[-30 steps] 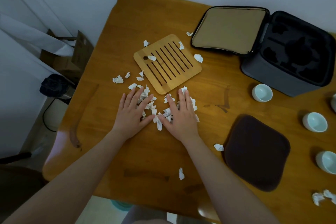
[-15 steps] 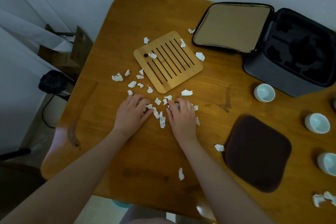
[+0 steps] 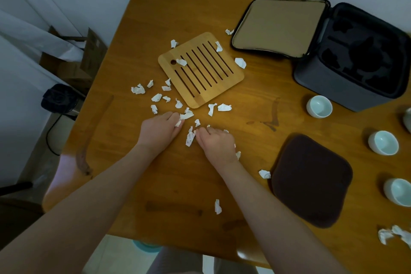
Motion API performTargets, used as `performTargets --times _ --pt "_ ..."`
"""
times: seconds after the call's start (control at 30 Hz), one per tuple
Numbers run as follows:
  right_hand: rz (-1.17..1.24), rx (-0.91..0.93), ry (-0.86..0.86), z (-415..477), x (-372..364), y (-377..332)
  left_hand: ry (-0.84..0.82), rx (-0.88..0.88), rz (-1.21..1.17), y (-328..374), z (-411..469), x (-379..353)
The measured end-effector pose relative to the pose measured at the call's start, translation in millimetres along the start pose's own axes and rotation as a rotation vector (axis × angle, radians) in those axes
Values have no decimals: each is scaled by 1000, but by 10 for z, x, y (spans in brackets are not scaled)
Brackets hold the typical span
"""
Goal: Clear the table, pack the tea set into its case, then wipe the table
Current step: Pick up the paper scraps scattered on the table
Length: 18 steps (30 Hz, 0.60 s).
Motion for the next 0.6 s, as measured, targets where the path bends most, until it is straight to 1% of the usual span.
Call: performTargets --times 0.1,0.17,0.23,0.33,0.47,0.53,0.6 --pt "59 -67 -8 6 129 26 -61 7 73 27 67 26" --pt "119 -138 6 -5 245 62 -72 52 46 46 102 58" --pt "210 -203 23 -29 368 118 -47 104 -14 70 107 84" --pt "352 -340 23 -123 543 251 24 153 -141 189 39 122" --pt "634 -609 -51 -284 706 424 153 260 -401 517 -102 228" --pt "753 -724 -31 -356 800 483 185 319 -517 700 -179 267" --pt "832 -788 14 -456 922 547 204 383 -614 899 -279 292"
Point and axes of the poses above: each hand's wrist, its own z-axis towards the middle knuckle, its own x-axis out of the back of the hand, y = z × x, the point moved 2 cm from there along z, towards the middle knuckle, and after that the axes turned 14 degrees about -z, right-handed, at the moved point
